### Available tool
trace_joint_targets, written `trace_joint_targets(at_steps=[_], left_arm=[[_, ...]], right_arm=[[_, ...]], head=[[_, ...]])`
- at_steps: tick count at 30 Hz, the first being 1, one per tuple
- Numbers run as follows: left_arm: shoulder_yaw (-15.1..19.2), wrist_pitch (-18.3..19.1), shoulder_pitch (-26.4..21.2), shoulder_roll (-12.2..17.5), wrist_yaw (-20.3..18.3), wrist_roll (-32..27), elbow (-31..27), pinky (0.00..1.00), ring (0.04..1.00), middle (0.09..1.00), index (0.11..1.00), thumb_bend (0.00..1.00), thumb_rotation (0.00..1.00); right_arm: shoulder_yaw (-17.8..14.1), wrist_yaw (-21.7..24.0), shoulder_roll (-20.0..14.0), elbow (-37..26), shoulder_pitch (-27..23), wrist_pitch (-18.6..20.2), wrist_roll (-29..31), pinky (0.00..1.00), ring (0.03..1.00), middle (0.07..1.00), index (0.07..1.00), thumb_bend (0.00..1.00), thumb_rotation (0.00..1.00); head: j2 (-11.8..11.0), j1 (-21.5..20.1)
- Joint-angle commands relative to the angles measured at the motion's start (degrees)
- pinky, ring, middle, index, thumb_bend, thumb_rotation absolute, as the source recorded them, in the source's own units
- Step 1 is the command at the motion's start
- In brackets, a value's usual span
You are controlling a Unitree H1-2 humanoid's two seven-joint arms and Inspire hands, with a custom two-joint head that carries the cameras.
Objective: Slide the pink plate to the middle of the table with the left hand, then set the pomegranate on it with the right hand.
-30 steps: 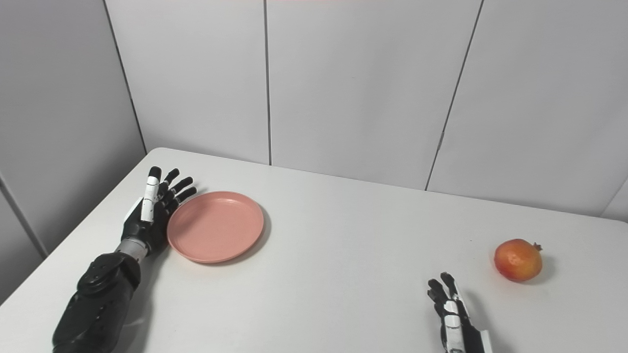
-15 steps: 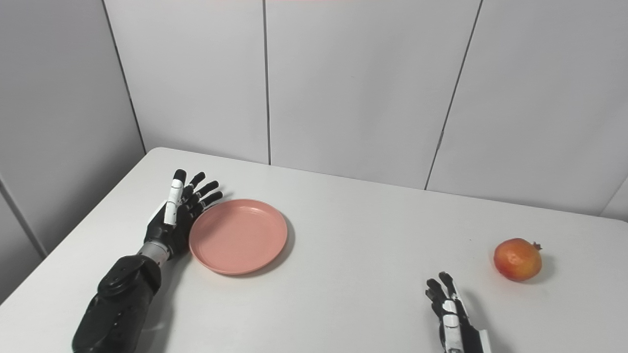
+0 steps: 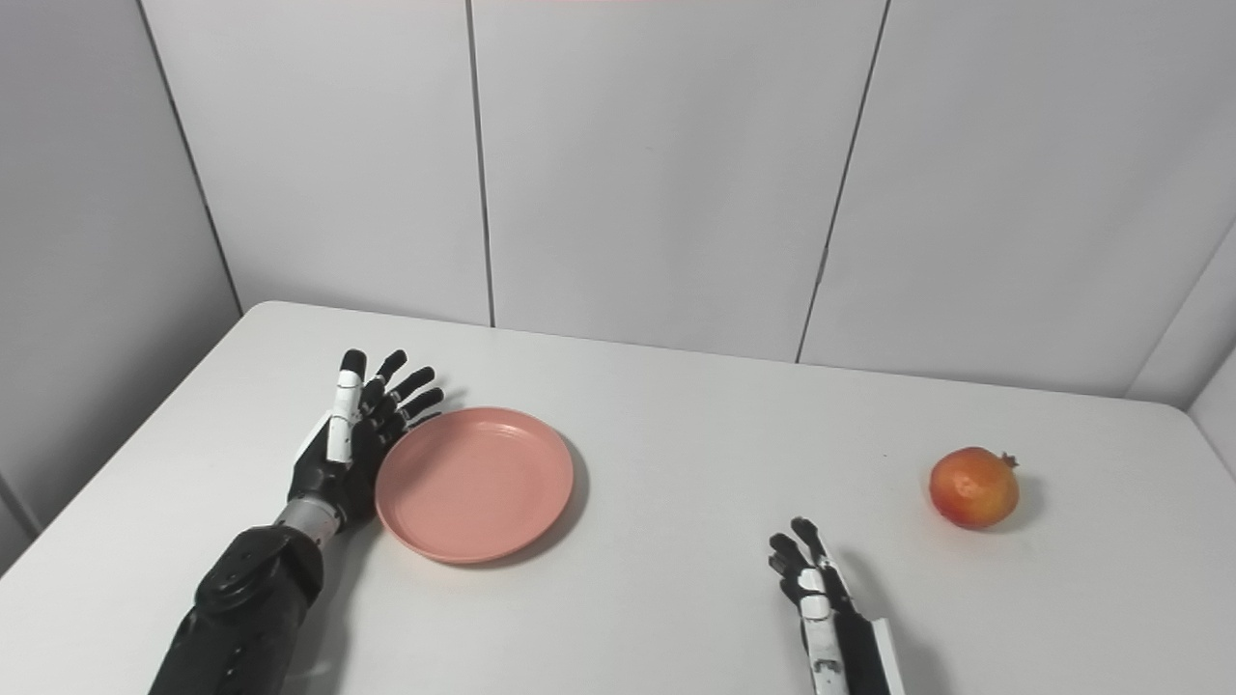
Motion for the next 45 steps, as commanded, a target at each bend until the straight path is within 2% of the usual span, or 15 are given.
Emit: trace_joint_targets(at_steps=[1,8,12,16,24,30,38,42,45], left_arm=[[-0.1,0.2,-1.2,0.3,-0.4,0.0,-0.1,0.87,0.886,0.917,0.988,0.88,0.97],[-0.1,0.3,-1.1,0.7,-1.7,-0.5,0.0,0.86,0.888,0.907,0.984,0.87,0.98],[0.0,0.5,-0.4,0.2,-2.2,-1.0,-0.6,0.88,0.893,0.909,0.977,0.87,0.97],[-1.1,0.0,0.2,-0.1,-3.0,-0.5,-0.6,0.89,0.902,0.922,0.996,0.87,0.98],[-2.7,0.0,0.9,-2.2,-2.3,0.4,-1.2,0.89,0.898,0.937,1.000,0.93,0.92],[-4.6,0.5,1.7,-3.7,-2.5,1.3,-1.7,0.85,0.874,0.922,1.000,0.88,0.94],[-5.5,-0.2,2.3,-5.5,-1.9,2.2,-1.9,0.85,0.888,0.924,1.000,0.88,0.95],[-6.1,-0.3,2.4,-5.9,-2.9,1.7,-1.6,0.87,0.900,0.937,1.000,0.87,0.95],[-6.5,-0.1,2.5,-6.3,-2.9,1.7,-1.9,0.88,0.905,0.943,1.000,0.85,0.96]], right_arm=[[1.1,-0.4,1.9,-1.8,3.8,0.7,-0.8,0.91,0.879,0.870,0.906,0.68,1.00],[3.2,-2.4,3.1,-2.2,3.2,2.2,-2.9,0.92,0.878,0.869,0.912,0.68,1.00],[4.4,-3.8,4.1,-1.8,2.9,1.5,-4.0,0.90,0.873,0.865,0.903,0.67,1.00],[5.8,-4.9,4.6,-2.0,2.7,2.0,-5.2,0.88,0.865,0.857,0.895,0.69,1.00],[7.6,-6.3,5.5,-2.8,2.8,3.3,-6.7,0.91,0.871,0.866,0.899,0.69,1.00],[8.6,-6.9,5.5,-4.0,3.1,5.1,-6.8,0.93,0.880,0.871,0.911,0.68,1.00],[8.5,-7.5,5.4,-4.8,3.8,5.3,-6.5,0.91,0.868,0.860,0.901,0.69,1.00],[8.4,-7.7,4.4,-4.8,4.0,4.1,-7.1,0.91,0.877,0.864,0.901,0.68,1.00],[8.2,-8.5,3.8,-4.5,4.0,1.5,-8.2,0.91,0.884,0.870,0.904,0.65,1.00]], head=[[0.3,-1.0],[1.0,-4.3],[1.4,-8.2],[1.7,-10.3],[2.4,-14.1],[3.0,-14.5],[3.0,-14.8],[2.9,-14.6],[2.9,-14.0]])
